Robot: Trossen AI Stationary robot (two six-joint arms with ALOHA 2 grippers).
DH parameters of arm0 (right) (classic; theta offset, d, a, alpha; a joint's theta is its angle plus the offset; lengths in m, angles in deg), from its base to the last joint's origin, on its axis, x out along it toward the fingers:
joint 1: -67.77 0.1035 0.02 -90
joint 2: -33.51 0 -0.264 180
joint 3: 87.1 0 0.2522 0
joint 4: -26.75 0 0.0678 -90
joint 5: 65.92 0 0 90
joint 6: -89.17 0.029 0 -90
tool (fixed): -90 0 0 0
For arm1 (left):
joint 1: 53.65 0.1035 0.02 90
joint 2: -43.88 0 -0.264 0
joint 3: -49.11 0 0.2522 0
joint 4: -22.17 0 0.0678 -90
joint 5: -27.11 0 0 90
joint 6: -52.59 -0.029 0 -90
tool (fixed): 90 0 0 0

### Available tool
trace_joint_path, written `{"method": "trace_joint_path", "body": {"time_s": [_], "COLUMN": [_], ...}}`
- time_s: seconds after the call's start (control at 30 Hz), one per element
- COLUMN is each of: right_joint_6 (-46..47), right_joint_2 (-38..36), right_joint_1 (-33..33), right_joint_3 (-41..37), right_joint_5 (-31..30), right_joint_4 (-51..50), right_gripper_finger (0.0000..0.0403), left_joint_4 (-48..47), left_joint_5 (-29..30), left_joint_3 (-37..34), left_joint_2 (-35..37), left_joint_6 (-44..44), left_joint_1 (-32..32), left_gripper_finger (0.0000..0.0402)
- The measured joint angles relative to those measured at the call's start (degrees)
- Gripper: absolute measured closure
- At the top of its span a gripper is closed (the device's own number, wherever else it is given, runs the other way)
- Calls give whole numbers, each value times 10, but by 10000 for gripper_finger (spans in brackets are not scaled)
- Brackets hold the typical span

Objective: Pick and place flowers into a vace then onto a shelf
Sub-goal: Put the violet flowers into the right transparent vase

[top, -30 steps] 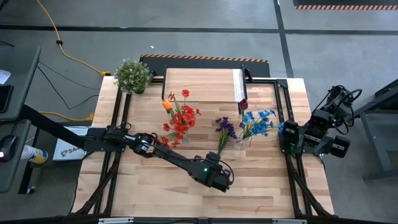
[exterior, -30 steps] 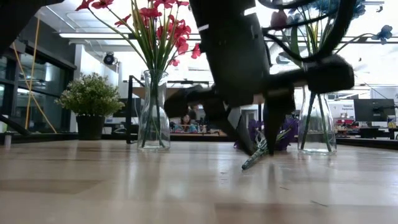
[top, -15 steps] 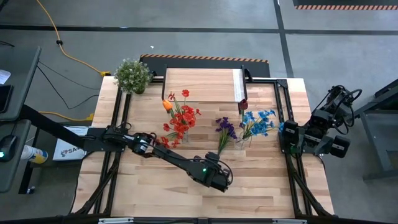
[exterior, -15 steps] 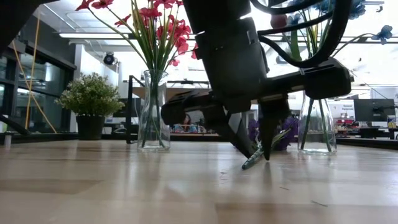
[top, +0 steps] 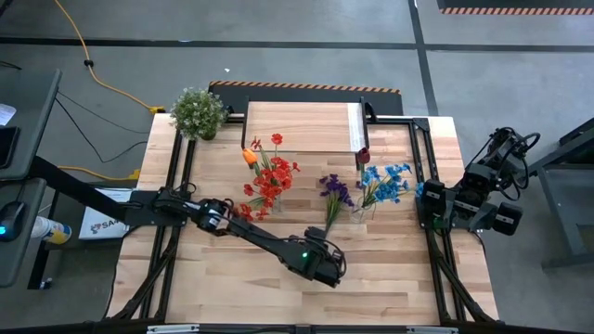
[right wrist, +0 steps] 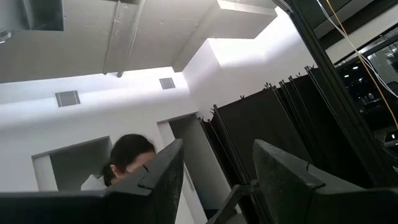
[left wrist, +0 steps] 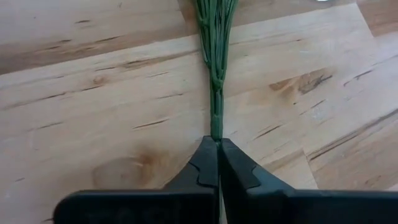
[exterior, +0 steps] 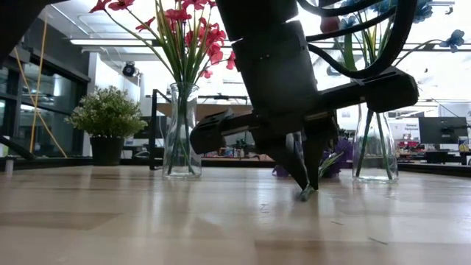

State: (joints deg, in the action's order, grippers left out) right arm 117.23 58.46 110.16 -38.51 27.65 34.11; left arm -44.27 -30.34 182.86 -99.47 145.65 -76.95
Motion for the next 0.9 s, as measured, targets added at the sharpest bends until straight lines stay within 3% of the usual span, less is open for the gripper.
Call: {"method": "trace_joint_path", "body": {"time_s": [0.53,0.9], "right_joint_6": [0,0], "right_joint_2": [0,0], "right_joint_1": [0,0], "right_joint_3": [0,0], "right_joint_5": [2,2], "right_joint_4": [0,0], "right_gripper_finger": [219,219], "left_joint_4": [-15,-66], "left_joint_5": [22,44], "left_joint_3": [11,88], "left_joint_2": [1,3], "left_joint_6": [52,64], "left_joint_1": [-31,-53], "left_gripper_finger": [371,371]}}
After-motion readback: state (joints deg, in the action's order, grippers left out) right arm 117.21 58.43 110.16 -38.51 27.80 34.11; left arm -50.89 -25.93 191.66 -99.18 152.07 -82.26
